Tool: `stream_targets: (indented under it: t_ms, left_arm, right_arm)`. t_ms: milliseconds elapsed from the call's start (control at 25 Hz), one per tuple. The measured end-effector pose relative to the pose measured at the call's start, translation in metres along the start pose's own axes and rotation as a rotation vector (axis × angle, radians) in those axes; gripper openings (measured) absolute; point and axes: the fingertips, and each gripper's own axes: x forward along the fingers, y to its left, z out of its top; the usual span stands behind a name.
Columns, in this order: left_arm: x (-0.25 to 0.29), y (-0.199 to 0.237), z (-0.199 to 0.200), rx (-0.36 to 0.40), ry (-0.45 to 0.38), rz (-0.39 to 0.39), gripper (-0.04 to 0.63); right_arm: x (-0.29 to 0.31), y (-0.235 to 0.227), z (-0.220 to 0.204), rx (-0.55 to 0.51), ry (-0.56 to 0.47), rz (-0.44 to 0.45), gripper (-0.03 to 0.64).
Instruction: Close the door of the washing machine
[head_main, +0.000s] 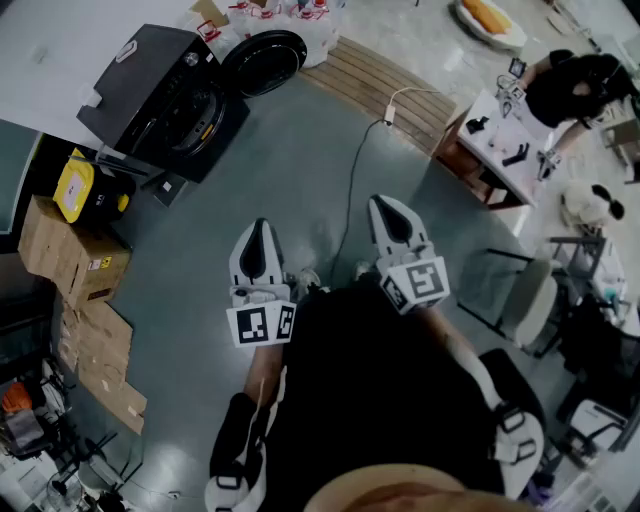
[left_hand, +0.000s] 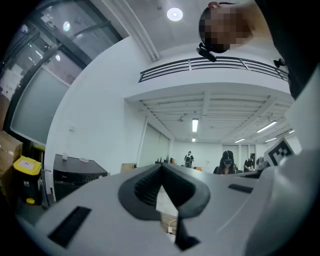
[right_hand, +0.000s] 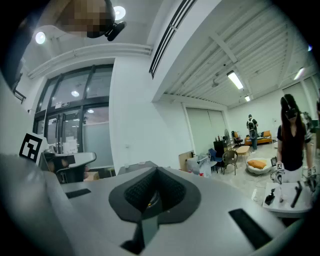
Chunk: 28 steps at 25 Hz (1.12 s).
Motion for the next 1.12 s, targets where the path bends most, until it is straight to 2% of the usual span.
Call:
stream_targets:
  t_ms: [480,680,720,800,1120]
  left_arm:
    - [-0.006,0.001,-0.004,-0.010,0.000,-0.005,0.006]
    - [-0.007,0.003,-0.005,-0.013,0.003,-0.009,0.006]
    - [-0.008,0.003,-0.005,-0.014,0.004,-0.011,0.006]
    - [-0.010,0.006,-0.006,-0.016,0.006,-0.014,0.006]
    - [-0.021,0.025,-0.007,-0.024,0.010,-0.028,0.005]
  right_arm:
    - [-0.007,0.007,0.007,-0.017,-0.028,0.006,0.005]
    - [-0.012,0.009,0.016,0.019,-0.103,0.000,0.006]
    - [-0.011,0.009,0.016,0.026,-0.112,-0.008,0.013]
    - [-0.008,0.009,0.009,0.038,-0.108,-0.008,0.161]
    - [0.001,0.025,-0.007,0.024,-0.056,-0.028,0.176]
